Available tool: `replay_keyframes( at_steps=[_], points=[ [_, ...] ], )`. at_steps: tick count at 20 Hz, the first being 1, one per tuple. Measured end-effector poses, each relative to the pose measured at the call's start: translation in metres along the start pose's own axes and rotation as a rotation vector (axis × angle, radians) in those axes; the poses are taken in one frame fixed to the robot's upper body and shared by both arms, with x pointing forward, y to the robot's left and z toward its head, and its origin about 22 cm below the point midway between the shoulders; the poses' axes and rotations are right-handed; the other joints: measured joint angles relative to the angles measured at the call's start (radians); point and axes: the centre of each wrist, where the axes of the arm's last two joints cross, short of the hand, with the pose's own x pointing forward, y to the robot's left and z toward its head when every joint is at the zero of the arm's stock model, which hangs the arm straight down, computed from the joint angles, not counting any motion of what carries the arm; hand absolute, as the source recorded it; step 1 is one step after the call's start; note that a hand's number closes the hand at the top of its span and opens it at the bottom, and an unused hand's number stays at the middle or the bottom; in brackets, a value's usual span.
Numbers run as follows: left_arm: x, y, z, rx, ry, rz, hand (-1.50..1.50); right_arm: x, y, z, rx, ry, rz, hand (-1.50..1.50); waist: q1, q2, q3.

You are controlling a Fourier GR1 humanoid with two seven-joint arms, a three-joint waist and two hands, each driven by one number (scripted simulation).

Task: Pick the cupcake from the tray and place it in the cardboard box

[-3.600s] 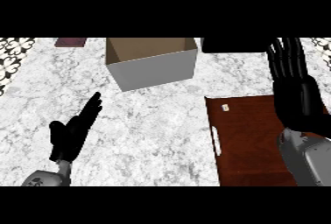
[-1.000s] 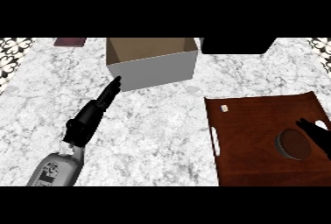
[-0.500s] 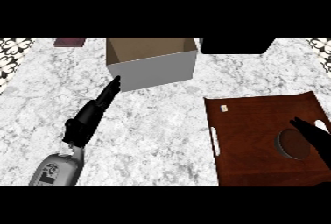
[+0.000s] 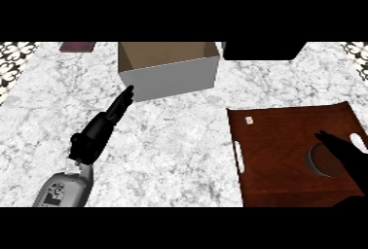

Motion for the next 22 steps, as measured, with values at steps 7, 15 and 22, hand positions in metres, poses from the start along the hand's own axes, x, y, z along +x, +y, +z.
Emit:
replay_keyframes(
  at_steps=[7,15,22],
  points=[
    [0.002,0.002,-0.003,-0.002,-0.004,-0.008,0.0,-0.007,0.015,-0.006,0.035,0.015,0.015,-1.5,-0.001,0.0,0.0],
    [0.004,-0.009,0.001,-0.002,-0.01,-0.007,0.0,-0.01,0.027,-0.021,0.018,0.041,0.057,-1.5,0.001,-0.004,-0.007],
    [0.008,-0.002,0.004,-0.004,-0.008,-0.003,0.0,-0.012,0.028,-0.028,0.009,0.036,0.086,1.5,0.001,-0.011,-0.017]
  ],
)
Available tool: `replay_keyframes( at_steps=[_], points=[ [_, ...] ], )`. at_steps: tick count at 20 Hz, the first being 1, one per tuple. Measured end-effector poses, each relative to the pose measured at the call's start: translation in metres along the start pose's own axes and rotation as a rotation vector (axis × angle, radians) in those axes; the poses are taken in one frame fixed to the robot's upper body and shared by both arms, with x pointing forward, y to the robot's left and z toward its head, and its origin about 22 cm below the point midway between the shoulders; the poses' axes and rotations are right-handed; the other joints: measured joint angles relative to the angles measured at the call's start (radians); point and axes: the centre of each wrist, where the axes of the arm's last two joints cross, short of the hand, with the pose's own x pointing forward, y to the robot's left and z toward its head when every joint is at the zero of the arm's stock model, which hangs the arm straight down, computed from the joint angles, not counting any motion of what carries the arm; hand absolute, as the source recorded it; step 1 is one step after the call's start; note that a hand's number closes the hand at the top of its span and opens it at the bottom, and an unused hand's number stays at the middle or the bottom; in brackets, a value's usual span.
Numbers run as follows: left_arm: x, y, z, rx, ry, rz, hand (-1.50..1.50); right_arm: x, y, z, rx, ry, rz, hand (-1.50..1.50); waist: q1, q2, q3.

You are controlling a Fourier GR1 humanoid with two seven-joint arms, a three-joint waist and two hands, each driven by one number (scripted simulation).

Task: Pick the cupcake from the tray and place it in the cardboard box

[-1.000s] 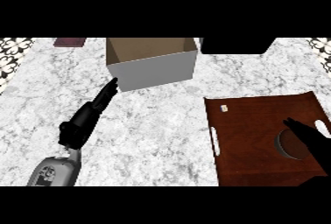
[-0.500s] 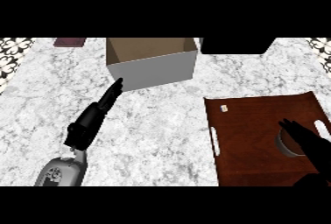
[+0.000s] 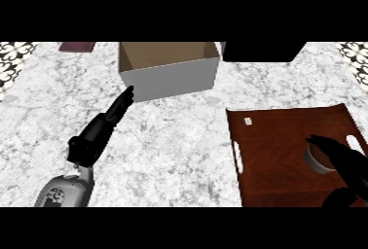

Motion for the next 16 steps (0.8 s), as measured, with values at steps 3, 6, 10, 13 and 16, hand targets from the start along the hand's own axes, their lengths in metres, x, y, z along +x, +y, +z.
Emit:
replay_keyframes(
  at_steps=[3,6,10,13,16],
  points=[
    [-0.002,-0.003,0.0,0.001,0.001,0.002,0.0,-0.004,0.001,-0.005,0.003,-0.018,0.022,1.5,0.002,0.0,-0.001],
    [-0.004,-0.005,-0.002,0.0,0.004,-0.001,0.0,-0.009,0.005,-0.007,-0.008,-0.032,0.045,1.5,0.002,0.0,-0.008],
    [-0.003,-0.001,-0.005,0.004,0.0,-0.004,0.0,0.007,0.005,-0.013,-0.059,-0.06,0.082,1.5,0.001,0.0,-0.01],
    [-0.004,-0.005,-0.006,-0.02,-0.001,-0.003,0.0,0.069,0.007,-0.029,-0.076,-0.166,0.126,1.5,0.018,0.003,-0.008],
    [0.0,-0.013,-0.012,-0.047,-0.014,-0.003,0.0,0.15,0.004,-0.044,-0.113,-0.309,0.144,1.5,0.053,0.009,-0.003]
  ],
)
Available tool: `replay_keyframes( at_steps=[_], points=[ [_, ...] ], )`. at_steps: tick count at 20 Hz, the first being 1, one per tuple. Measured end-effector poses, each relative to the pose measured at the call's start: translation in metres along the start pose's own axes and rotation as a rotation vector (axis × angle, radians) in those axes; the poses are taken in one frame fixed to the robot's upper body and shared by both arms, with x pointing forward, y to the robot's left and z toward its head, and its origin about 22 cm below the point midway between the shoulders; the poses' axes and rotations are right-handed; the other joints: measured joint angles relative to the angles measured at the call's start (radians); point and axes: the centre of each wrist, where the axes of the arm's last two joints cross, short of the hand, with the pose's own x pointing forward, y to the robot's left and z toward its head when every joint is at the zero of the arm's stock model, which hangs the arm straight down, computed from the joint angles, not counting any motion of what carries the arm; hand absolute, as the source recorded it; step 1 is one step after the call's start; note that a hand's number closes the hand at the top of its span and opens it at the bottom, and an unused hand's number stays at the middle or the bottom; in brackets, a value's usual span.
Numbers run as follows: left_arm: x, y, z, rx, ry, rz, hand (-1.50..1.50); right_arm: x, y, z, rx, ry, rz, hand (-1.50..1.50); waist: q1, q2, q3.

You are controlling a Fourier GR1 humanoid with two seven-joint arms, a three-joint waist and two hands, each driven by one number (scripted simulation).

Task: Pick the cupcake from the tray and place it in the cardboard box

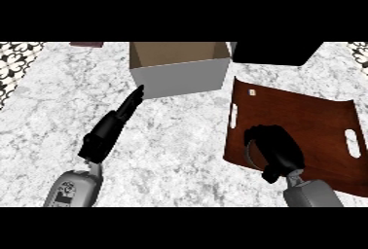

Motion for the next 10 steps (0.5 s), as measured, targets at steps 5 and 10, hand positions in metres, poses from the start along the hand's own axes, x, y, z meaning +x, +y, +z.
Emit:
replay_keyframes(
  at_steps=[5,10],
  points=[
    [-0.003,-0.003,-0.001,-0.006,-0.004,-0.001,0.0,0.106,-0.023,-0.033,-0.124,-0.098,0.023,1.5,0.011,0.004,0.014],
    [-0.003,-0.002,0.001,0.008,0.0,-0.001,0.0,0.177,-0.05,-0.028,-0.238,-0.145,0.014,1.5,-0.007,0.002,0.018]
  ],
)
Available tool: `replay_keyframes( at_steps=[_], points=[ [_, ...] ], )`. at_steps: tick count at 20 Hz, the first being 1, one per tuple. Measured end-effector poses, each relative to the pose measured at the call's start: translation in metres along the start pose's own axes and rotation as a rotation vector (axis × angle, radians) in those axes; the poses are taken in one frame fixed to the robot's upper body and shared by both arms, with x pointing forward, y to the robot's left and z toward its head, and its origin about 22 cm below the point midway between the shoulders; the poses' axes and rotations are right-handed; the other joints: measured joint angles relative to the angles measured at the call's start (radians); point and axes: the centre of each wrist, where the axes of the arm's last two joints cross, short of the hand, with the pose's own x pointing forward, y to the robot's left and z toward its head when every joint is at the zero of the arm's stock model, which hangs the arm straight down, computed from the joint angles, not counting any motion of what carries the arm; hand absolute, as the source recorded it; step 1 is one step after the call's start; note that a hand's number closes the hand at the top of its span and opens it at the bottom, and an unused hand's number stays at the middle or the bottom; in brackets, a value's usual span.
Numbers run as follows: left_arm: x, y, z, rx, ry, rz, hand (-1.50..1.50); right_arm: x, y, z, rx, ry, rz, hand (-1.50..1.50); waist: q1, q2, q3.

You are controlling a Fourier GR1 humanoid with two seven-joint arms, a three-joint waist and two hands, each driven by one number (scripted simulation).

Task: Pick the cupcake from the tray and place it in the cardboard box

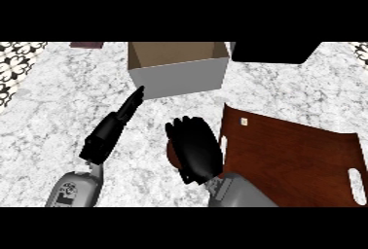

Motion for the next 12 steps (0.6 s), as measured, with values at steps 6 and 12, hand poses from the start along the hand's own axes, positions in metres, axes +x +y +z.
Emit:
replay_keyframes(
  at_steps=[6,12],
  points=[
    [-0.001,0.008,0.002,0.021,0.013,0.002,0.0,0.051,-0.063,0.011,-0.088,-0.076,-0.077,1.5,-0.02,-0.003,0.001],
    [0.002,0.009,0.001,0.027,0.014,-0.002,0.0,0.07,-0.112,0.023,-0.221,-0.064,-0.195,1.5,-0.029,-0.003,0.001]
  ],
)
